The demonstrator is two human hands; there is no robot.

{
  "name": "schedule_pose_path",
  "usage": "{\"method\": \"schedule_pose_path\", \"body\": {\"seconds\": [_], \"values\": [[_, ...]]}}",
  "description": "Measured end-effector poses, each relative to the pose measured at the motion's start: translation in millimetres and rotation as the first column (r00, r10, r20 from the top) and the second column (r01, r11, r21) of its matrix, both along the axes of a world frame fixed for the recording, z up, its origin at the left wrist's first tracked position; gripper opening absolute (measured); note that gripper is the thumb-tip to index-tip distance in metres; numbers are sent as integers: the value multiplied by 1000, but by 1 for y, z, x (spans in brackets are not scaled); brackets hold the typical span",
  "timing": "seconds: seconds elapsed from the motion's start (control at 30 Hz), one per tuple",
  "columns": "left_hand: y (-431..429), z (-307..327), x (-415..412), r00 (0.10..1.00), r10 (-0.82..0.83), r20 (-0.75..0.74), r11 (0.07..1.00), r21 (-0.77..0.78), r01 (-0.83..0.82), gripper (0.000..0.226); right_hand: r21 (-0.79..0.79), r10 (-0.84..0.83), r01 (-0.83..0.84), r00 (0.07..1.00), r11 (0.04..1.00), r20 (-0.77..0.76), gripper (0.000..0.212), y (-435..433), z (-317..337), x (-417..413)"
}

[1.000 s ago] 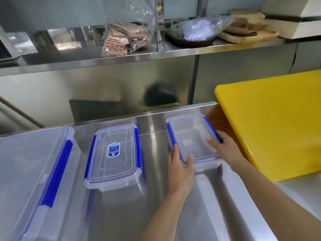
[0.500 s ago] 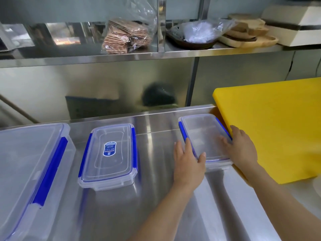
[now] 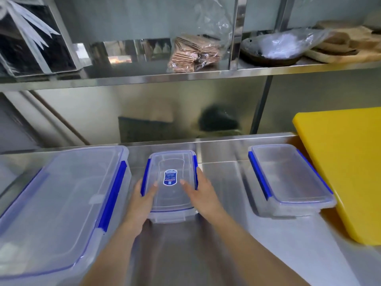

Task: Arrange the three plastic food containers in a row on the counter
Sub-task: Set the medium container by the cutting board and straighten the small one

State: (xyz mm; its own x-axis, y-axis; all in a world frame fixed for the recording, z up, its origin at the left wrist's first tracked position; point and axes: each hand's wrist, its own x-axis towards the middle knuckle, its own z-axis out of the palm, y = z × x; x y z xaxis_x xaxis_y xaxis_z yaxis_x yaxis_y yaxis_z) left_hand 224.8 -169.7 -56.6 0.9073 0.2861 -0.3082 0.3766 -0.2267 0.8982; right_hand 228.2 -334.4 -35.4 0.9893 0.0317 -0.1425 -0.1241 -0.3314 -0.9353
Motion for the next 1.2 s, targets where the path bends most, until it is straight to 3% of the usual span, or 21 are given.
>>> {"method": "schedule_pose_path", "body": {"seconds": [0.17,0.47,0.57,0.63,0.73,0.8,0.87,0.93,1.03,1.1,1.2], "values": [[-25,6,7,998,-14,62,995,-98,20,49,-78,-38,40,999,996,20,63,-14,-4,4],[-54,7,14,995,-31,90,997,-67,38,49,-62,-58,62,996,996,65,55,-43,-6,11],[-51,11,11,996,-73,45,997,-17,73,61,-177,-38,42,999,983,23,62,-44,-2,9],[-46,22,7,997,-69,20,994,82,67,74,-322,-104,129,990,938,95,66,-43,8,6],[-27,54,-5,978,-89,188,961,273,35,66,-319,-179,302,915,898,362,56,-28,29,-4],[2,79,-16,926,-79,370,929,364,-66,45,-239,-116,234,900,942,421,49,-1,40,-13],[44,97,-24,882,-32,471,876,438,-202,33,-168,-27,90,938,982,345,52,33,42,-25],[89,106,-27,920,3,392,787,566,-244,40,-92,88,-70,974,993,208,64,67,40,-36],[146,98,-33,998,12,60,593,804,-56,59,94,232,-236,971,967,58,71,111,37,-47],[169,85,-43,996,0,-90,561,825,75,63,190,290,-285,957,940,1,73,136,36,-52],[181,65,-49,982,-36,-186,544,820,175,68,144,299,-292,954,945,-28,82,170,32,-56]]}}
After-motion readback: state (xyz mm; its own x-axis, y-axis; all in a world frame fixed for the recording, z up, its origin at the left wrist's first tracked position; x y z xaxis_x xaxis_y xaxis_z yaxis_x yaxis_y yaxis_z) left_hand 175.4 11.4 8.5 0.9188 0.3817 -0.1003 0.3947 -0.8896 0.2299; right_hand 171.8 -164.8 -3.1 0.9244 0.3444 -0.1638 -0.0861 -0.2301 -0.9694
